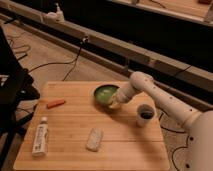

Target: Drag the ceramic bowl in a circle

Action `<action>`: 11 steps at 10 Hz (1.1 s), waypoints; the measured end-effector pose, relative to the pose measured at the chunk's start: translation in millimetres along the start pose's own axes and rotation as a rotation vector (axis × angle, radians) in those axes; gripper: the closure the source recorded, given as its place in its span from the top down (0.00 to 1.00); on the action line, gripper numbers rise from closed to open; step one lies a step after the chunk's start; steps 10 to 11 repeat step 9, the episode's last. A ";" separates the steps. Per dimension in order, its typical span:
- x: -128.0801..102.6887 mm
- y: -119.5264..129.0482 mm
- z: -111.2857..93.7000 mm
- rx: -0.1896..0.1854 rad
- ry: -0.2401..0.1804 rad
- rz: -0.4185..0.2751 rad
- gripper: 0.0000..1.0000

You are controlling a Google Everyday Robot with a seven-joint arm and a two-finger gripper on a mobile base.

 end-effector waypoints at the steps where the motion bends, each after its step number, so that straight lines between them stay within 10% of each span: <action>1: -17.7 -13.9 4.5 0.003 -0.015 -0.043 0.00; 5: -84.0 -13.7 30.6 -0.030 -0.076 -0.196 0.00; 11: -82.6 28.0 30.2 -0.050 -0.147 -0.126 0.05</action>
